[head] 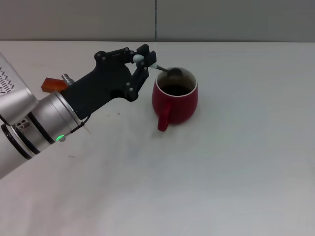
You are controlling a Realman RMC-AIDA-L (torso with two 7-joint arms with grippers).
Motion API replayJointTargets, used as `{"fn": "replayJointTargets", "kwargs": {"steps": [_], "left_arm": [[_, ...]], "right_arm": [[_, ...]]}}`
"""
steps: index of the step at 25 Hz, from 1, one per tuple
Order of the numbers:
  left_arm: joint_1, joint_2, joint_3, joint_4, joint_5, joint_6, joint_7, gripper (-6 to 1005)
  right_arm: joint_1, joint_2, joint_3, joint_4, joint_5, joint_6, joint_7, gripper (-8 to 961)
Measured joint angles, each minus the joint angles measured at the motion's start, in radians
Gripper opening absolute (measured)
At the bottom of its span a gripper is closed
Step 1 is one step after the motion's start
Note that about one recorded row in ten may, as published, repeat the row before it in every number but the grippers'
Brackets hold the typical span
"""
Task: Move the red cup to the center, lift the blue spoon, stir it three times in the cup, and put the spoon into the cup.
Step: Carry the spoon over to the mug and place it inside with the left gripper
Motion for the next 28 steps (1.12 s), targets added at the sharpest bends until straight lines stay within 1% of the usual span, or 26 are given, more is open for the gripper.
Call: {"fn": "replayJointTargets", "kwargs": {"steps": [9,18,23,28], "left_arm": [[-0.031,-0.014,0.021,0.012,0.001,-0.066,0.033,145],[-0.081,-0.036,0.025,0.012,0.002,-0.178,0.111,145],[-0.096,-0.044,0.024,0.018,0.002,-0.212,0.121,145],[-0.106,-0.049,0.030,0.026,0.002,-0.215,0.123,144]], "right_arm": [[-0.001,0.000,0.000,-0.001,0.000,0.000,0.000,776],[-0.005,0.000,0.000,-0.002,-0.002,0.000,0.000,776],[-0.012,0.000,0.000,-0.002,-0.002,0.000,0.001,776],[-0.012,0.000,0.000,-0.002,-0.002,0.000,0.001,776]]}}
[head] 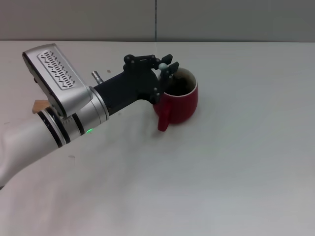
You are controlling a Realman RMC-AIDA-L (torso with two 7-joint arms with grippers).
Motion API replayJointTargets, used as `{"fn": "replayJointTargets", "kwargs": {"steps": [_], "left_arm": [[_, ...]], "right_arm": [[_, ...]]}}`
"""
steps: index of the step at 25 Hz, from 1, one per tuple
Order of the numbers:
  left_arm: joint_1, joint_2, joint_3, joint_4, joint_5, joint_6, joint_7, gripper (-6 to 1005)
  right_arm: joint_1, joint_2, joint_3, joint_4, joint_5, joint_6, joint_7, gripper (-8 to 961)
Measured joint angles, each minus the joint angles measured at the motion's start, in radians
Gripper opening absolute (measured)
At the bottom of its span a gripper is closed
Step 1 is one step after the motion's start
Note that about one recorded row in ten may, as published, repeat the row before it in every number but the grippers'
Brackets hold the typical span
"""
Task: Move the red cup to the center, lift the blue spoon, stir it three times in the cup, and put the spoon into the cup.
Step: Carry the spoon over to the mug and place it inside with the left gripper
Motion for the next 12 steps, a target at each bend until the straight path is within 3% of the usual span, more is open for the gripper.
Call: {"fn": "replayJointTargets", "kwargs": {"steps": [8,12], "left_arm": [[0.017,0.002,0.049,-0.034,0.000,0.006,-0.006,144],[0.045,0.017,0.049,-0.059,0.000,0.005,-0.004,144]], "right_arm": [[0.000,0.000,0.000,0.000,-0.001,0.000,0.000,777],[0.000,0.000,0.000,0.000,-0.002,0.000,0.000,776]]}}
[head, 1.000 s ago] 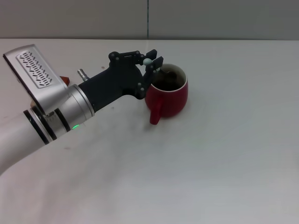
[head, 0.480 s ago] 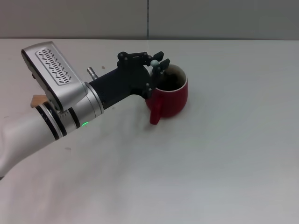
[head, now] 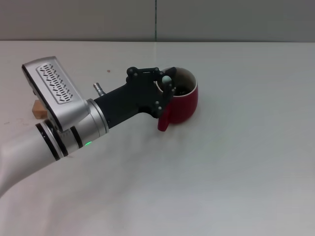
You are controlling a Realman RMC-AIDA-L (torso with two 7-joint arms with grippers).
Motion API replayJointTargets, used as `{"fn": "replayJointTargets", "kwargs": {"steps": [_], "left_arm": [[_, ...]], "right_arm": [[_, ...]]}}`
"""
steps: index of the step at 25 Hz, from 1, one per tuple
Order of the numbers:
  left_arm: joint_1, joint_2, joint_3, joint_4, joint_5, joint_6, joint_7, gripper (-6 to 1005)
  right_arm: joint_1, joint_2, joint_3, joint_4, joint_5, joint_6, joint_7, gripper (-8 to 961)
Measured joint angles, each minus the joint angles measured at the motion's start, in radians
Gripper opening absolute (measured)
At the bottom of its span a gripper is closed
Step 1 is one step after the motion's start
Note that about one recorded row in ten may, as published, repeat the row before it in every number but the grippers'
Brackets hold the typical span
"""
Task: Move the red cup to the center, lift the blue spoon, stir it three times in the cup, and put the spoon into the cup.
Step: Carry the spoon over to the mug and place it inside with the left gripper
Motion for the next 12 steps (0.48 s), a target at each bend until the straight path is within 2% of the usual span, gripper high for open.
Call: {"fn": "replayJointTargets", "kwargs": {"steps": [5,9,12], "left_arm": [[0.026,0.020,-0.023,-0.013,-0.001,-0.001,0.002,144],[0.023,0.023,-0.045,-0.012,-0.001,-0.004,0.002,144],[0.005,0.016,-0.054,-0.004,-0.002,-0.007,0.003,144]], "right_arm": [[0.002,0.000,0.000,0.002,-0.001,0.003,0.000,776],[0.005,0.000,0.000,0.003,-0.001,0.004,0.000,776],[0.006,0.000,0.000,0.003,-0.001,0.004,0.000,777]]}}
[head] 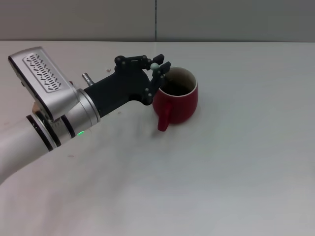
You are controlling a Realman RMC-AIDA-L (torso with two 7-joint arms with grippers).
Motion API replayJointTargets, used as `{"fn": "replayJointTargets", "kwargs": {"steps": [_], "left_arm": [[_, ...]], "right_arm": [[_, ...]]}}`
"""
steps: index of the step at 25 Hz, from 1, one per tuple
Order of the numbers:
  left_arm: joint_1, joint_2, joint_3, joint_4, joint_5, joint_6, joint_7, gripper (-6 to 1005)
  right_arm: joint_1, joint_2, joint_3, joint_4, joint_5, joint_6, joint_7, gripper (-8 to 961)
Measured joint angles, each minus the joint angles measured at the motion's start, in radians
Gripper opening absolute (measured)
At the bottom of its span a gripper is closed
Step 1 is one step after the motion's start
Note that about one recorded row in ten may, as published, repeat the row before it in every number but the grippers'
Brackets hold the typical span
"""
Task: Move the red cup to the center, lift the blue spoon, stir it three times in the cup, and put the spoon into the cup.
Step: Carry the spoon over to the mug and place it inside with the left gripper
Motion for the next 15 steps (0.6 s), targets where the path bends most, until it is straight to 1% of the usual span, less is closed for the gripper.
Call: {"fn": "replayJointTargets", "kwargs": {"steps": [6,9,14,15], "left_arm": [[-0.055,-0.023,0.009,0.008,0.001,-0.024,0.000,144],[-0.069,-0.032,0.026,0.009,0.001,-0.033,0.002,144],[-0.062,-0.032,0.043,0.004,0.002,-0.035,0.003,144],[-0.045,-0.027,0.050,-0.002,0.002,-0.036,0.003,144]], "right_arm": [[0.000,0.000,0.000,0.000,0.000,0.000,0.000,776],[-0.003,0.000,0.000,-0.001,0.000,-0.001,0.002,777],[-0.006,0.000,0.000,-0.003,0.000,-0.001,0.004,777],[-0.006,0.000,0.000,-0.003,0.000,-0.001,0.004,777]]}}
